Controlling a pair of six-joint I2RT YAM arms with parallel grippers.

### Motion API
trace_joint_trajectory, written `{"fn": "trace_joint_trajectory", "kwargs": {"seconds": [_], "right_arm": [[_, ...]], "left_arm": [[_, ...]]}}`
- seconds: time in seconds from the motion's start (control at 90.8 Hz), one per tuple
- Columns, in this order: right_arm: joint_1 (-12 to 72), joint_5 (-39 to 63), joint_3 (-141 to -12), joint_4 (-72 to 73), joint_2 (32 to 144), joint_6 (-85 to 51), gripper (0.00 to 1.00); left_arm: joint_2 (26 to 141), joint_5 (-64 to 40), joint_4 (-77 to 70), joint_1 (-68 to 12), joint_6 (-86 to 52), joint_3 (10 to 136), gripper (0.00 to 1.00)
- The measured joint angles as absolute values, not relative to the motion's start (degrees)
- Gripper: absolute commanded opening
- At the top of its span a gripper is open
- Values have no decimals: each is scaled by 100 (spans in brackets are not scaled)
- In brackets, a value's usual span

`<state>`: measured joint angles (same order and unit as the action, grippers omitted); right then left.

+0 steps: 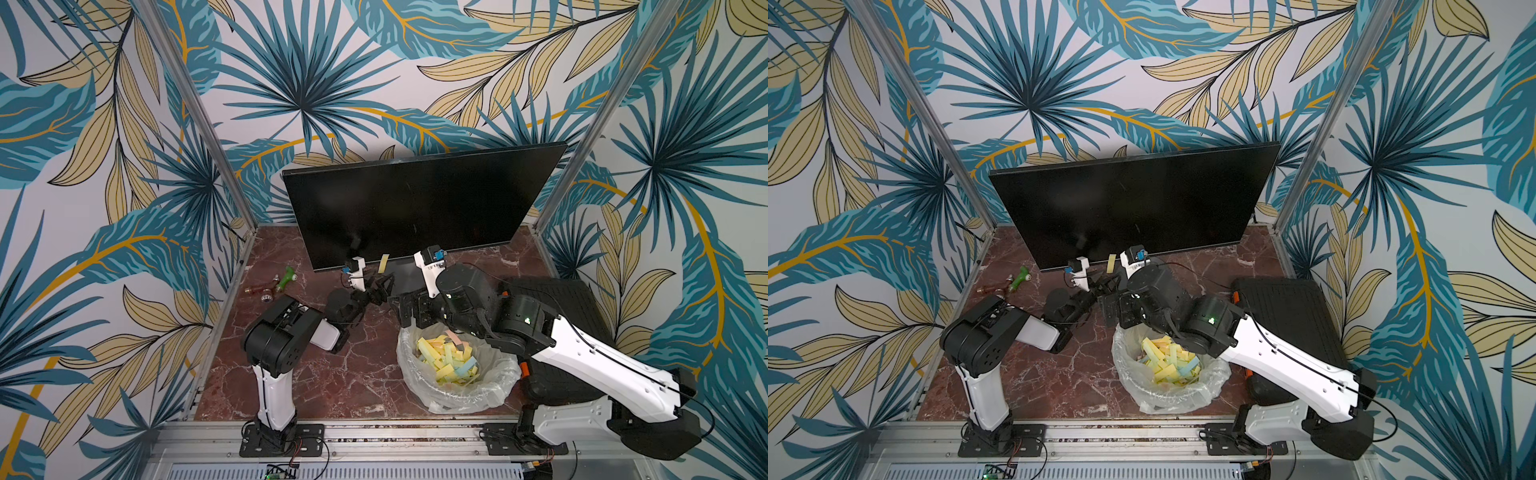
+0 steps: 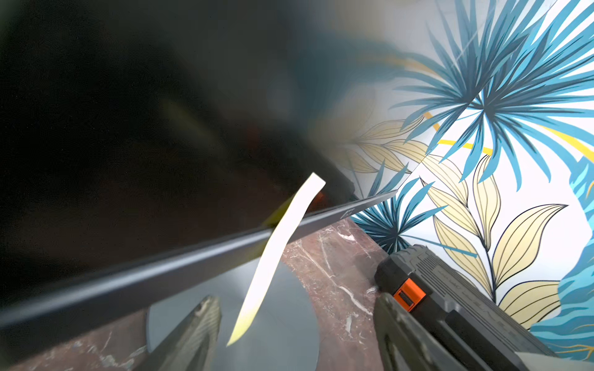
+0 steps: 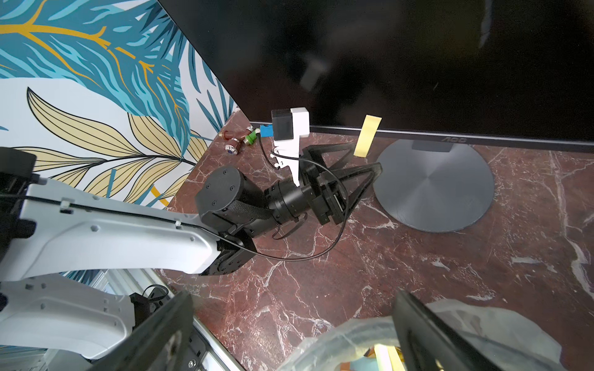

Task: Remove the sticky note from the monitor
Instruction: Tear off the sticky note from the monitor.

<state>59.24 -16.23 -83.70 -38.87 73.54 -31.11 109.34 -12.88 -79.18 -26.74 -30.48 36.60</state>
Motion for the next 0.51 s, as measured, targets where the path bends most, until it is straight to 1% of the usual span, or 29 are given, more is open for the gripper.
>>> {"fn": "trace_joint_trajectory", "kwargs": {"seconds": [0.077, 0.121, 0.452, 0.507], "right_arm": [[5924, -1623, -8370, -3907, 7354, -3118, 99], [5924, -1625, -8370, -3920, 7354, -3127, 100], [5924, -1667, -8370, -3933, 7352, -3131, 100], [5924, -1667, -8370, -3933, 7352, -3131, 100]], "left_arm": [[10997, -1317, -7922, -2670, -3070, 3739, 73], [11039, -1339, -7924, -2661, -3100, 3778, 70], [11157, -1527, -7933, -2602, -3312, 3852, 33], [11157, -1566, -7937, -2598, -3345, 3852, 29]]}}
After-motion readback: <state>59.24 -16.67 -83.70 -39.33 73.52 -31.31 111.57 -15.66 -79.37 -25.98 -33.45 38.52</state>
